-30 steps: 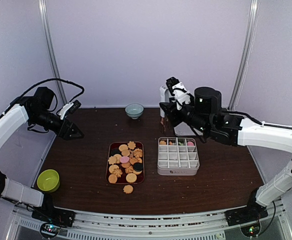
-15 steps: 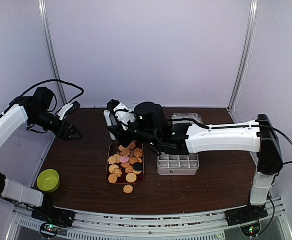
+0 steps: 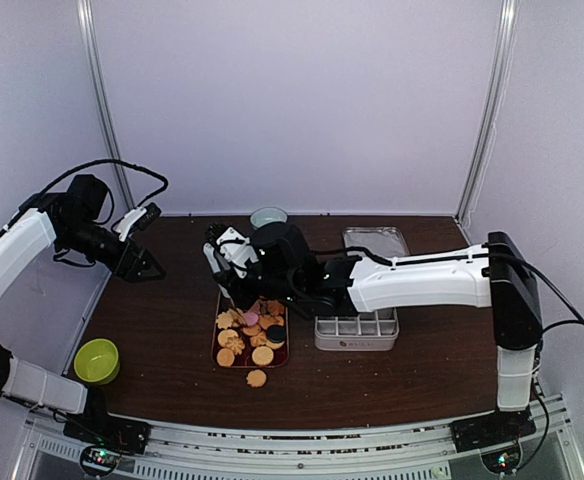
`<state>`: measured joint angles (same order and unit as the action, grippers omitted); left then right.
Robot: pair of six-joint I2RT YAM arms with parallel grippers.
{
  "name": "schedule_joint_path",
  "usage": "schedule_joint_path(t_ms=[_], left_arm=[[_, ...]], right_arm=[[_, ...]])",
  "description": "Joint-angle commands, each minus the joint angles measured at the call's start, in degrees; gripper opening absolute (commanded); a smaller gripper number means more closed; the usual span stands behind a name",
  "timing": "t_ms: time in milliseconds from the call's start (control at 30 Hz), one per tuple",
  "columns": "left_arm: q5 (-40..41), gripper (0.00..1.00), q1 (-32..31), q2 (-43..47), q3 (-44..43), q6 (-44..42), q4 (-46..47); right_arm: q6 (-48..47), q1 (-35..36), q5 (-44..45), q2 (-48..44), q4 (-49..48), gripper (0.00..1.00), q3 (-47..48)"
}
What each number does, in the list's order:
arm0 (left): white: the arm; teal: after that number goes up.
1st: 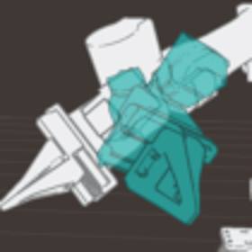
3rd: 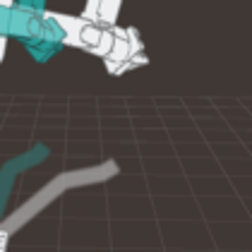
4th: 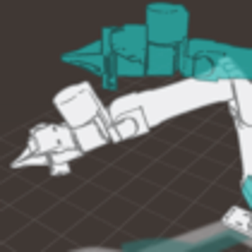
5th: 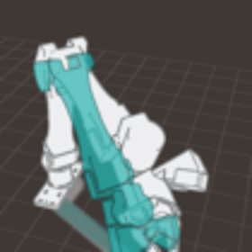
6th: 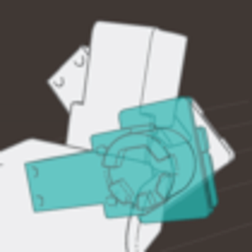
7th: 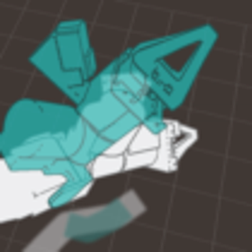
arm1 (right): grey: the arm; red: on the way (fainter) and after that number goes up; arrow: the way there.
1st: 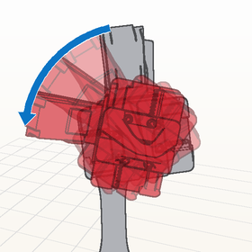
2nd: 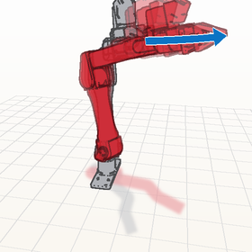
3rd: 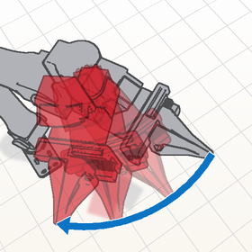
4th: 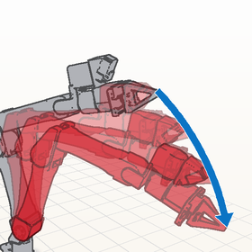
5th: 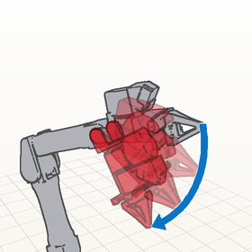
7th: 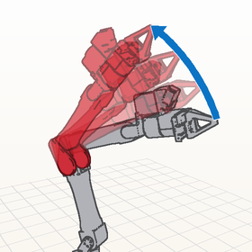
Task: Pack the cookies
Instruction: Pick up the fake cookies from the plate.
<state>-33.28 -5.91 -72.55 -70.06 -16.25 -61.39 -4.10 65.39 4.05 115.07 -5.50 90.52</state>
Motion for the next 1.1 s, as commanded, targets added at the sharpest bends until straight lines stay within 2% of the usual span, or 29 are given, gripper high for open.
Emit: schedule_joint_path(t_ms=[0,333,433,600,800,1067], left_arm=[[-0.6,0.74,0.4,0.0,-0.4,-0.4,0.4],[-0.6,0.74,0.4,-0.5,-0.5,0.0,0.4],[-0.6,0.74,0.4,-0.6,-0.3,0.0,0.4],[-0.8,0.74,0.4,-0.8,-0.2,0.2,0.4],[-1.0,0.74,0.4,-1.0,0.0,0.3,0.4],[-1.3,0.74,0.5,-1.1,0.1,0.6,0.4]], right_arm=[[0.4,-0.1,0.1,1.2,-0.7,0.37,2.0],[0.9,-0.1,-0.4,3.6,0.0,0.35,4.0],[0.9,-0.3,0.2,3.5,-0.1,0.30,4.1],[1.2,-0.8,1.9,2.2,-0.8,0.14,4.1],[0.5,-2.1,3.1,0.8,-1.1,0.11,4.2],[-0.7,-3.1,4.9,-1.3,-1.8,0.02,3.6]])
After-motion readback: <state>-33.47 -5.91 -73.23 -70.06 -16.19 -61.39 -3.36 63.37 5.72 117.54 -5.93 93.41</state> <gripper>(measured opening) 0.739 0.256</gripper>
